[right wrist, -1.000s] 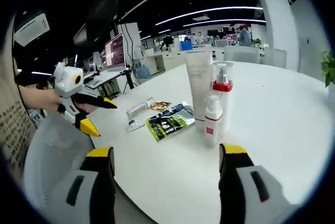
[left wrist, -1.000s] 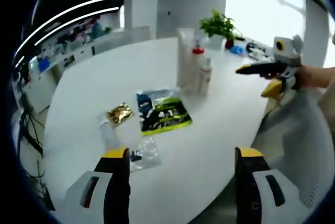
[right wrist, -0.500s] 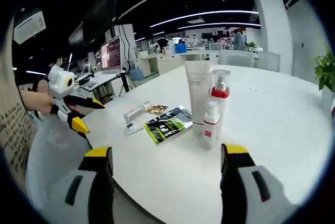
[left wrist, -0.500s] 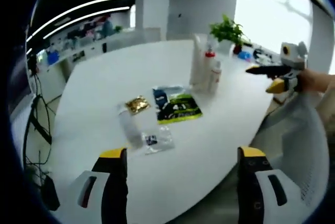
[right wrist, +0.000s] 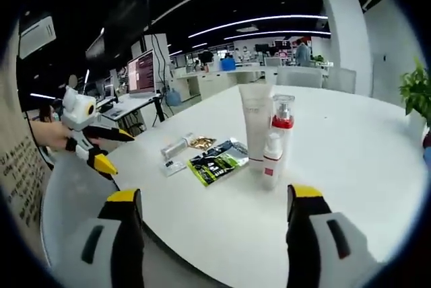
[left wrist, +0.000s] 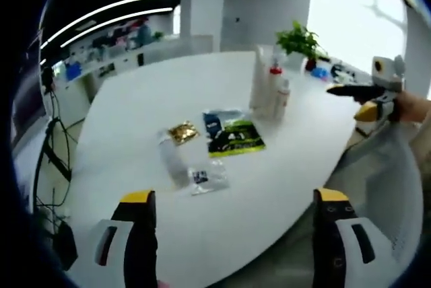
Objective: Arrange the skincare products in the storage area until every visible bottle or jar stands upright without overlapping.
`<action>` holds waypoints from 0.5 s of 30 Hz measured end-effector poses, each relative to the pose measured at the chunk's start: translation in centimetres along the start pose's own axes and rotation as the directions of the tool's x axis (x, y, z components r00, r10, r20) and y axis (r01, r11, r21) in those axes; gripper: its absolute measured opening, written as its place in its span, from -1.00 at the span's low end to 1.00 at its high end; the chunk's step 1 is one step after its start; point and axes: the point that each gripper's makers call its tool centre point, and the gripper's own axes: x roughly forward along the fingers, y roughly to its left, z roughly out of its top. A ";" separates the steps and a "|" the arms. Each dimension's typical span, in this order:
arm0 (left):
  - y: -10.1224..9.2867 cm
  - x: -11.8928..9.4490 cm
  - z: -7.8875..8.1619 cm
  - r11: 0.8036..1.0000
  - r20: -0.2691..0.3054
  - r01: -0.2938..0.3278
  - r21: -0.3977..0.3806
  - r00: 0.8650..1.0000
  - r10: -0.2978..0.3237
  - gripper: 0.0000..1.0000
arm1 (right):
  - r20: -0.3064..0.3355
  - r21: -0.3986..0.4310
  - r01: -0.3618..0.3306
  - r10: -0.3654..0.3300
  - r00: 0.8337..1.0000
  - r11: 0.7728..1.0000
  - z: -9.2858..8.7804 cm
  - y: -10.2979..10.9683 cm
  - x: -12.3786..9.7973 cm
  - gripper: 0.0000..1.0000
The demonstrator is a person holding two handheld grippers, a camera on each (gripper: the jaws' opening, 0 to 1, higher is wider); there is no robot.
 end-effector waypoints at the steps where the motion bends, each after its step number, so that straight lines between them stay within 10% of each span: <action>1: 0.1 0.0 0.0 1.000 0.000 -0.002 -0.003 1.000 0.002 0.92 | -0.001 0.001 0.001 -0.001 1.000 1.000 0.0 -0.1 0.0 0.77; 15: 0.2 0.5 -0.2 1.000 -0.010 -0.001 -0.020 1.000 0.000 0.94 | -0.025 0.002 0.010 -0.010 1.000 1.000 -0.7 -0.4 0.1 0.78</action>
